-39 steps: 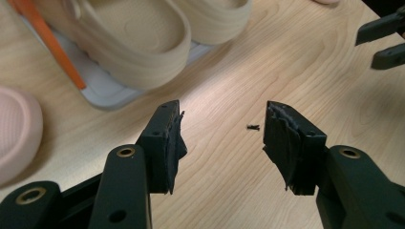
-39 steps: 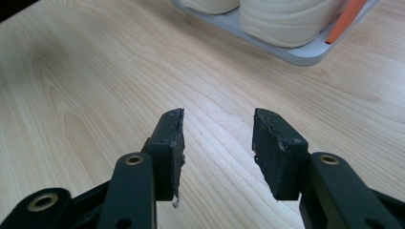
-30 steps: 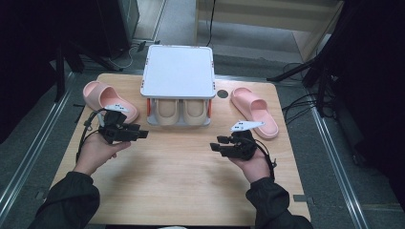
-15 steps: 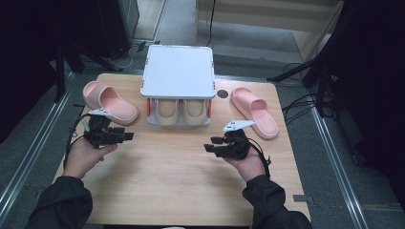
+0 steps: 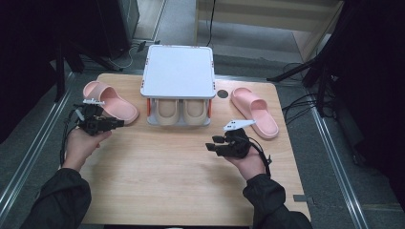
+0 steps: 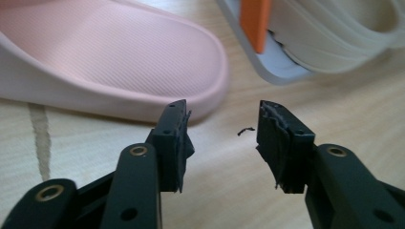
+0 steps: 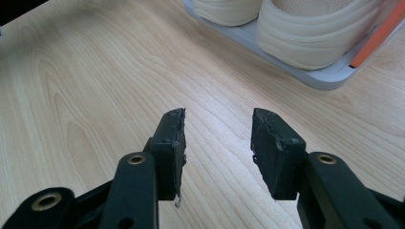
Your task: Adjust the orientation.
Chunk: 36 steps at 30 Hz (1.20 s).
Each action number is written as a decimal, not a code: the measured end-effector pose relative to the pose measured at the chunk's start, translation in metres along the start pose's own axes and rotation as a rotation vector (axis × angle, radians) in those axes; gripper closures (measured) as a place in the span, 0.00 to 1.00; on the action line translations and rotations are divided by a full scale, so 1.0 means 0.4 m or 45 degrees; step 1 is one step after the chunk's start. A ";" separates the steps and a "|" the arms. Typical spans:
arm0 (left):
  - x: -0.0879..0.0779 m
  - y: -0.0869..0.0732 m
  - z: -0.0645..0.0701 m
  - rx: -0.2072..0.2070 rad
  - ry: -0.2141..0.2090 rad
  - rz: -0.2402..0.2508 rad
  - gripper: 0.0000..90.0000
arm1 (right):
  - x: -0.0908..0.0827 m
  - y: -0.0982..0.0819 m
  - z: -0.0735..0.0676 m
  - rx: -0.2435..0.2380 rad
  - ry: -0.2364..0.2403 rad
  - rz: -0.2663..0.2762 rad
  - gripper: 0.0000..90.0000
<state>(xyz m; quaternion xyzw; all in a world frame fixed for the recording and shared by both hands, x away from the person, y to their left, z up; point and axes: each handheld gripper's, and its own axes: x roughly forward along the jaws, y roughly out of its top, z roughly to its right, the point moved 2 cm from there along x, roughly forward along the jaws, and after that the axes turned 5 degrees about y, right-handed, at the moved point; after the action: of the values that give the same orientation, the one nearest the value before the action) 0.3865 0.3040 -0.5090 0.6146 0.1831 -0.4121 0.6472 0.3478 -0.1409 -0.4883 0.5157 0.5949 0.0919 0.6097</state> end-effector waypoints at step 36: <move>0.050 0.071 -0.157 -0.120 0.213 -0.027 0.81 | -0.034 -0.043 0.007 0.040 -0.049 -0.017 0.65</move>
<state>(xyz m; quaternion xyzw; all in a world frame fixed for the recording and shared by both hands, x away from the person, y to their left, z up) 0.4368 0.3545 -0.5170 0.6138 0.2621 -0.3573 0.6534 0.3375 -0.1599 -0.4932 0.5231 0.5878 0.0686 0.6133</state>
